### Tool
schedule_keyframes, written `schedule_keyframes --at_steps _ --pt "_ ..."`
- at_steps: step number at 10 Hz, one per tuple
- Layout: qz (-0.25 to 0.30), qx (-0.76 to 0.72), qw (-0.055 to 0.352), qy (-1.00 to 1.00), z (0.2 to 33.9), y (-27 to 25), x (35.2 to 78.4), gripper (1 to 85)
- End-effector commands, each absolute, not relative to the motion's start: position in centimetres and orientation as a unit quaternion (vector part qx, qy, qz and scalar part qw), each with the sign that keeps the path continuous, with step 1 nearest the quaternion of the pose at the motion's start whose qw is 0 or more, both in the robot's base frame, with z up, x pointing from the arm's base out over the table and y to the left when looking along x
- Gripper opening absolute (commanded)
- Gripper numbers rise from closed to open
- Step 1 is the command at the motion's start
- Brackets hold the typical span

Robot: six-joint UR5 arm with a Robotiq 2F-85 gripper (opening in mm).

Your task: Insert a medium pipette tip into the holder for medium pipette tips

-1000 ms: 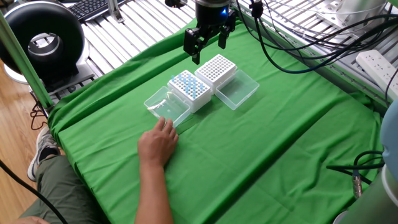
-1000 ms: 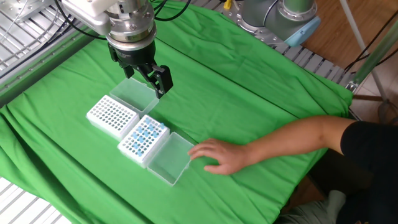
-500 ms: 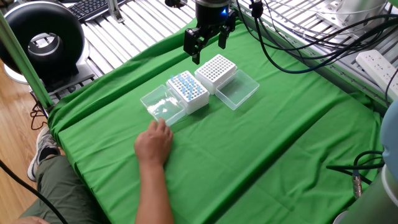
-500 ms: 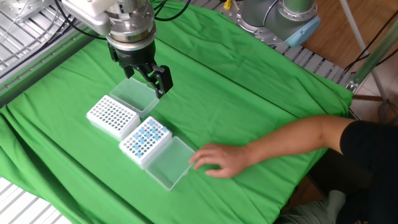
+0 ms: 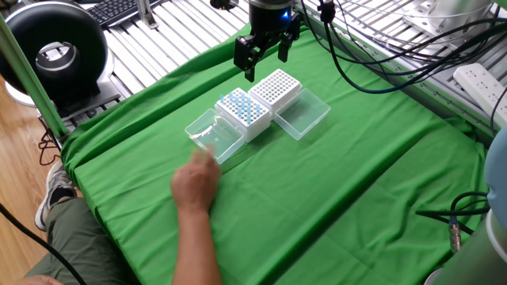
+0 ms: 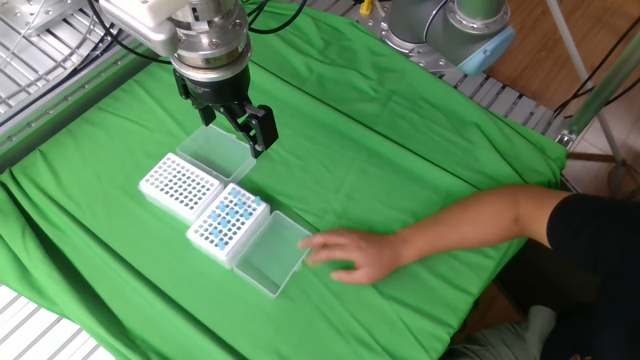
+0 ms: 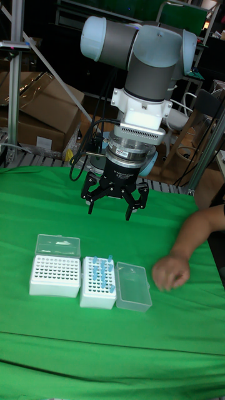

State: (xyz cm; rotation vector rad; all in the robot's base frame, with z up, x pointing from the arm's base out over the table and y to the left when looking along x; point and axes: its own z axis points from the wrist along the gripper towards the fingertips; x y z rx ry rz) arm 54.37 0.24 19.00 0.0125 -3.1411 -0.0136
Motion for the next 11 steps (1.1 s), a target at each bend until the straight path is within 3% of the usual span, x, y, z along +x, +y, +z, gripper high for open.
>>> schedule_keyframes --at_steps 1,11 --pt "-0.028 -0.006 0.065 -0.997 19.20 1.76 51.03 1.0" --pt "-0.014 0.014 0.055 -0.998 18.95 0.85 51.25 1.0"
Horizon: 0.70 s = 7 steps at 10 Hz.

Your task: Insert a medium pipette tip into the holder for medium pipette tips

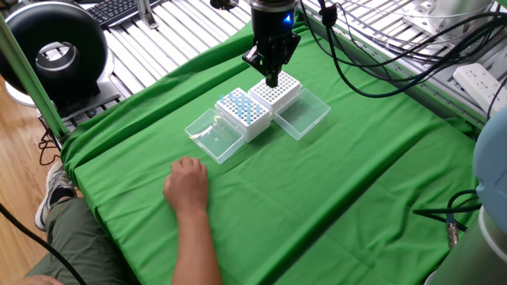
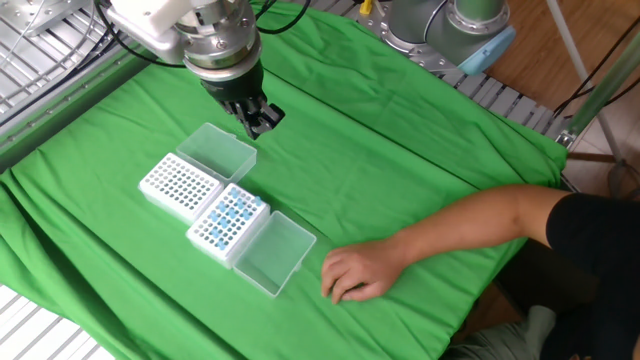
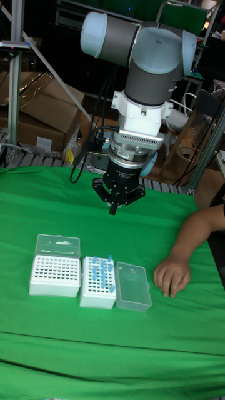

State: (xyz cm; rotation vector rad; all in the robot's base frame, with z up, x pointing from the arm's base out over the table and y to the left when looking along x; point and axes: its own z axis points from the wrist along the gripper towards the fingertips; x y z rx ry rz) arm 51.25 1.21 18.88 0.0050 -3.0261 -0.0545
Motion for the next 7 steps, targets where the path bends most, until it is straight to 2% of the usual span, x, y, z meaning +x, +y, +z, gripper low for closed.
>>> schedule_keyframes --at_steps 1,3,7 --pt "-0.014 0.024 0.041 -0.999 18.9 0.8 51.8 1.3" --pt "-0.037 0.058 0.035 -0.997 18.9 2.0 52.1 18.7" --pt "-0.067 0.070 0.025 -0.995 17.8 3.8 52.9 26.7"
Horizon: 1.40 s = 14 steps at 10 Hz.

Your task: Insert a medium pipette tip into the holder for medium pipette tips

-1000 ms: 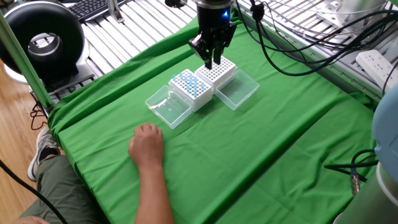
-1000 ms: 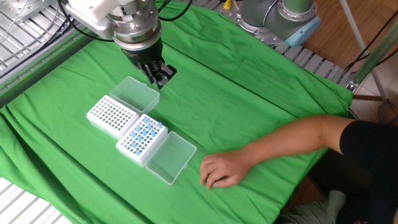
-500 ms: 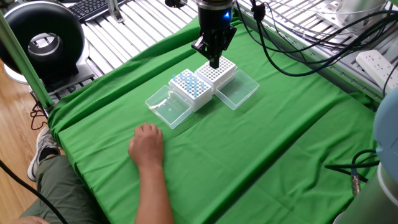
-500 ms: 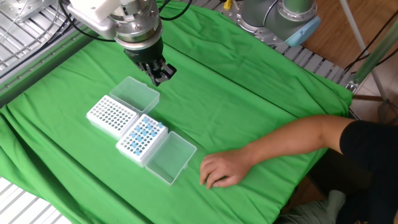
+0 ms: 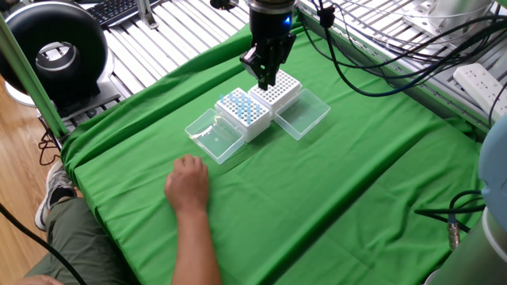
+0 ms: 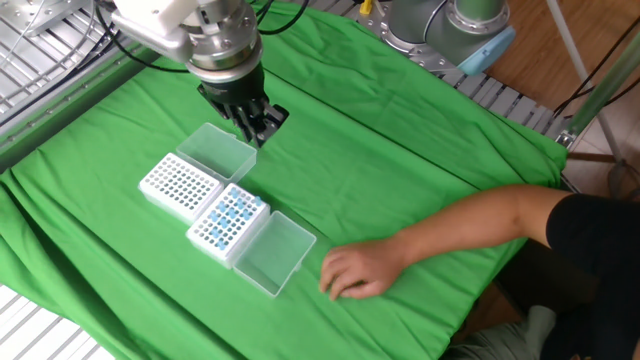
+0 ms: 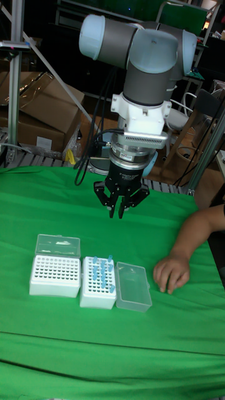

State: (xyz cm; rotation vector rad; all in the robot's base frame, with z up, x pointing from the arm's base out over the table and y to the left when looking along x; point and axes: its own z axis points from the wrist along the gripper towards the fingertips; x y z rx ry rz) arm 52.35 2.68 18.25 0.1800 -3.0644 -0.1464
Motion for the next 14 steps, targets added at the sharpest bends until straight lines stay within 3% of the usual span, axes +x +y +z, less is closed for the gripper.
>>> schedule_keyframes --at_steps 1,14 --pt "-0.057 0.073 0.014 -0.996 16.9 3.5 53.9 26.3" --pt "-0.046 0.066 0.012 -0.997 15.0 4.1 54.6 24.3"
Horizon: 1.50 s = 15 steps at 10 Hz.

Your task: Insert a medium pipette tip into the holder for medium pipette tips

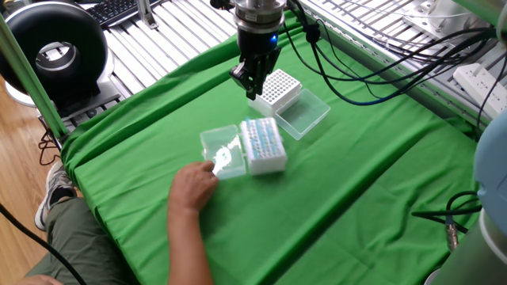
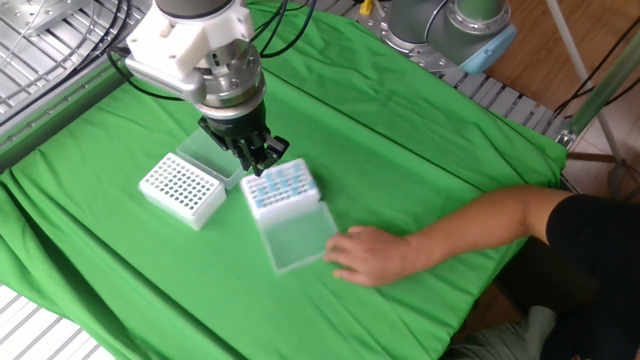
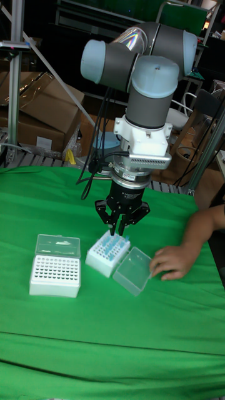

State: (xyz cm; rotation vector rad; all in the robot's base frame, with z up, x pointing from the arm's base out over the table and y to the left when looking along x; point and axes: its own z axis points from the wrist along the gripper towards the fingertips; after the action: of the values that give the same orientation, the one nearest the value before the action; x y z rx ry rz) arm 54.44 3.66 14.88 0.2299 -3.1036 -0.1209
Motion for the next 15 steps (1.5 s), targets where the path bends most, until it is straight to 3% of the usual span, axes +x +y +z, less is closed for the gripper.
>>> schedule_keyframes --at_steps 1,9,10,13,15 --pt "-0.046 0.064 0.011 -0.997 15.0 4.1 54.6 24.3" --pt "-0.038 0.081 -0.005 -0.996 14.6 3.8 55.5 25.0" --pt "-0.048 0.085 0.001 -0.995 14.6 4.3 55.2 29.7" --pt "-0.061 0.077 0.022 -0.995 14.7 4.8 54.0 30.7" --pt "-0.045 0.088 -0.002 -0.995 14.6 4.1 55.3 32.3"
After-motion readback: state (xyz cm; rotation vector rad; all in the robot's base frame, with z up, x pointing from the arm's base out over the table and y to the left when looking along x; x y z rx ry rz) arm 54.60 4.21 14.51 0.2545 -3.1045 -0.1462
